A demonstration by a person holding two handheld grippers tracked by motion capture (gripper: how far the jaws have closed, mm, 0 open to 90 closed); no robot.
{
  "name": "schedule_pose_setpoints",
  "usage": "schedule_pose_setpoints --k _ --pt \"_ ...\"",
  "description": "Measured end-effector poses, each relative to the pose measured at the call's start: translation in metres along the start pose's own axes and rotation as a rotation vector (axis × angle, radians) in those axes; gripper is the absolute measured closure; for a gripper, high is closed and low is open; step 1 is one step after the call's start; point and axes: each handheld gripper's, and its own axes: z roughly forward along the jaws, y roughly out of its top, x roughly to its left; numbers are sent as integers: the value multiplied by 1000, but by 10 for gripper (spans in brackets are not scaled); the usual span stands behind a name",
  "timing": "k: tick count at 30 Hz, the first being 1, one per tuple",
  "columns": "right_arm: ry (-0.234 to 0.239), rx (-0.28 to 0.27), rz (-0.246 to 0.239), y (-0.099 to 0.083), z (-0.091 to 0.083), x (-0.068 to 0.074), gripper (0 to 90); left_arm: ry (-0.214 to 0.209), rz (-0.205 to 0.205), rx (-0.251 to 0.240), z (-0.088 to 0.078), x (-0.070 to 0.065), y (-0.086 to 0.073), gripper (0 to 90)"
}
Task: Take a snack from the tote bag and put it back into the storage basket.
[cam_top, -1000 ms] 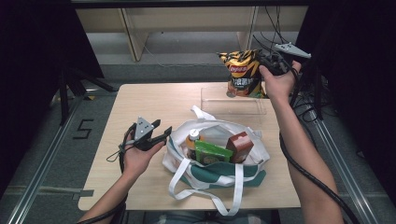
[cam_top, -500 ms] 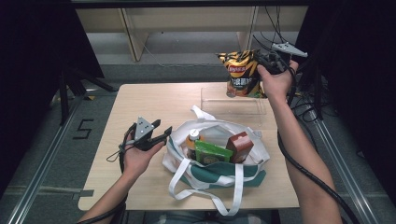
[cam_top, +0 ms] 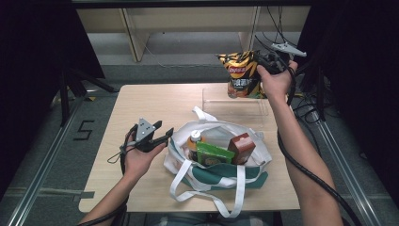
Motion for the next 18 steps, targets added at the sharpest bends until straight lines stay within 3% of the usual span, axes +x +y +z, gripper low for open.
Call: schedule_pose_setpoints --k 14,18 --pt "3 22 24 -7 10 3 900 -1 0 0 0 0 0 448" --pt "5 27 9 -9 13 2 900 -1 0 -1 0 0 0 449"
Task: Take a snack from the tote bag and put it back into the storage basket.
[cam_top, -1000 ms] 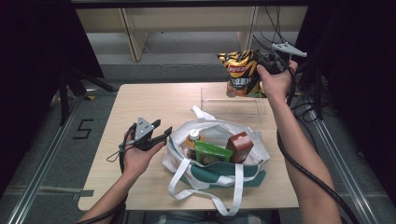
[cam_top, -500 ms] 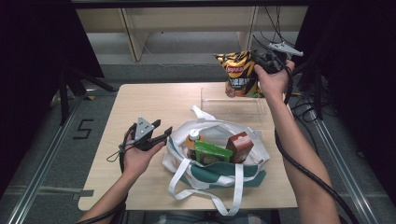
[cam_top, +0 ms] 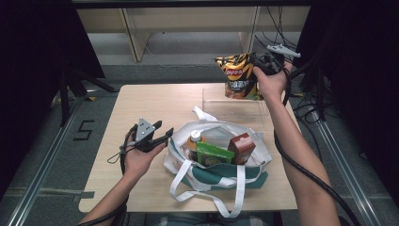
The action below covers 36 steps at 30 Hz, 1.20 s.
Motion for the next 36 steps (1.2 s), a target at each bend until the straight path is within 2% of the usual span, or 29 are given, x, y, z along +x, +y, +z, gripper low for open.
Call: schedule_pose_setpoints --k 4,6,9,10,15,18,19,20,23,24,25,30,34,36 --pt "4 14 20 -2 2 2 900 1 1 -1 0 0 0 448" --pt "3 14 4 -4 4 1 900 1 1 -2 0 0 0 449" --pt "10 25 9 -4 7 1 900 0 2 0 0 0 0 448" --pt "3 30 24 -5 7 2 900 1 1 0 0 0 0 448" --pt "7 32 14 -8 11 1 900 0 1 0 0 0 0 448" --pt "3 38 19 -10 13 1 900 0 4 -1 0 0 0 448" --pt "2 56 31 -10 13 2 900 0 3 0 0 0 0 448" --pt "4 54 17 -11 14 1 900 -1 3 0 0 0 0 448" --pt "3 58 33 -14 16 2 900 -2 2 1 0 0 0 448" --pt "1 63 17 -15 17 1 900 -2 3 1 0 0 0 448" --pt "5 67 32 -15 18 2 900 -3 3 0 0 0 0 448" --pt "-6 73 19 -18 21 0 900 -2 2 0 0 0 0 448" --pt "-2 87 25 -20 23 0 900 -4 2 0 0 -1 0 448" --pt "0 78 0 -22 25 -2 900 -5 2 0 0 -1 0 448"
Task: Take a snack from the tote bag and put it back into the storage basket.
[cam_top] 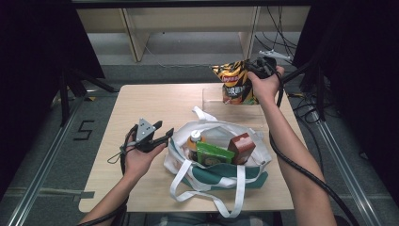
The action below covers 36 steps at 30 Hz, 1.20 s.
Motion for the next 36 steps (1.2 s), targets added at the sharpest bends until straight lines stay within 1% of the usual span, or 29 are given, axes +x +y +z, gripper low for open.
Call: schedule_pose_setpoints --k 1,2,4,6,10,11,12,13,14,15,17,18,19,20,21,22,23,24,25,26,29,30,31,32,33,34,35,36 --pt "-7 16 20 0 0 1 900 0 0 0 0 0 0 448" --pt "-7 18 29 -1 0 2 900 1 0 0 0 0 0 448" --pt "0 17 33 -2 1 2 900 0 0 0 0 0 0 448" --pt "-2 13 18 -3 2 1 900 0 -1 -1 0 0 0 448" --pt "-2 19 28 -4 4 1 900 0 0 0 0 0 0 448" --pt "1 13 19 -5 5 1 900 0 1 0 0 0 0 448" --pt "2 27 32 -4 4 1 900 0 1 0 0 0 0 448" --pt "-1 30 35 -5 5 1 900 0 1 0 0 0 0 448" --pt "1 29 29 -6 5 0 900 0 1 0 0 0 0 448" --pt "-6 29 32 -7 6 0 900 0 0 0 0 0 0 448" --pt "-5 26 15 -9 8 -4 900 0 0 -1 0 0 0 448" --pt "-9 35 43 -10 8 -3 900 0 -1 -2 0 0 0 448" --pt "-12 44 41 -11 8 -5 900 -1 1 -2 0 0 0 448" --pt "-15 38 44 -13 9 -6 900 -1 0 -1 0 0 0 448" --pt "-18 46 45 -14 9 -7 900 -1 1 -2 0 0 0 448" --pt "-21 43 44 -16 10 -8 900 -1 1 -1 0 0 0 448" --pt "-18 50 54 -16 10 -8 900 -1 1 -1 0 0 0 448" --pt "-24 50 43 -17 11 -10 900 -1 1 -2 0 0 0 448" --pt "-22 44 41 -18 11 -10 900 -2 2 -2 0 0 0 448" --pt "-18 48 51 -17 11 -11 900 -1 2 -2 0 0 0 448" --pt "-25 45 37 -18 12 -13 892 -1 2 -2 0 -1 0 448" --pt "-30 47 38 -18 12 -14 889 -1 2 -2 0 -1 0 448" --pt "-24 56 52 -18 11 -14 882 -1 3 -2 0 -1 0 448" --pt "-31 57 49 -18 12 -16 877 -1 4 -2 0 -1 0 448" --pt "-28 45 11 -18 13 -20 872 -2 4 -2 0 -1 0 448" --pt "-34 54 61 -19 12 -18 869 -2 3 -2 0 -1 0 448" --pt "-47 56 49 -19 12 -20 863 -2 4 -1 0 -1 0 448" --pt "-53 56 49 -20 12 -21 856 -2 5 0 0 -1 0 448"
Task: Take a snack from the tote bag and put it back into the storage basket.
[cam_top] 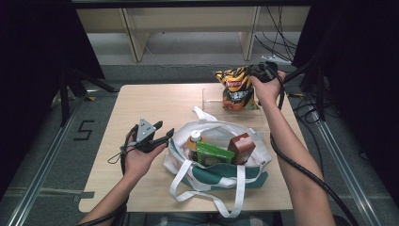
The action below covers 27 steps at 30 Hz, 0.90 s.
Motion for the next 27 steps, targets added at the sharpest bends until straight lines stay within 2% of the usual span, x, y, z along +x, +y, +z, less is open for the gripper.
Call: schedule_pose_setpoints --k 1,2,4,5,11,12,14,17,19,20,22,23,26,27 --pt "3 12 22 0 -1 0 853 0 1 0 0 0 0 448" --pt "-4 10 4 0 0 -3 849 0 1 0 0 0 0 448" --pt "-16 22 24 0 -1 -5 840 0 3 -3 0 0 0 448" --pt "-22 21 12 -1 0 -7 839 0 3 -3 0 0 0 448" --pt "-52 43 33 -6 -1 -14 836 -8 5 -6 1 0 0 448" --pt "-44 41 40 -6 -1 -14 832 -6 3 -5 1 0 0 448" --pt "-65 49 29 -7 0 -18 820 -7 4 -5 1 0 0 448" --pt "-63 48 38 -8 0 -19 808 -2 4 2 0 -1 0 448" --pt "-65 60 45 -9 0 -19 774 -2 5 1 0 -1 0 448" --pt "-83 69 37 -9 0 -19 744 -2 4 0 0 -1 0 448" --pt "-94 78 58 -9 0 -18 682 -2 5 0 0 -1 0 448" --pt "-94 78 46 -10 1 -20 664 -1 4 0 0 -1 0 448" --pt "-101 93 69 -12 0 -19 586 0 4 0 0 0 0 448" --pt "-103 98 64 -12 0 -20 563 0 3 1 0 0 0 449"
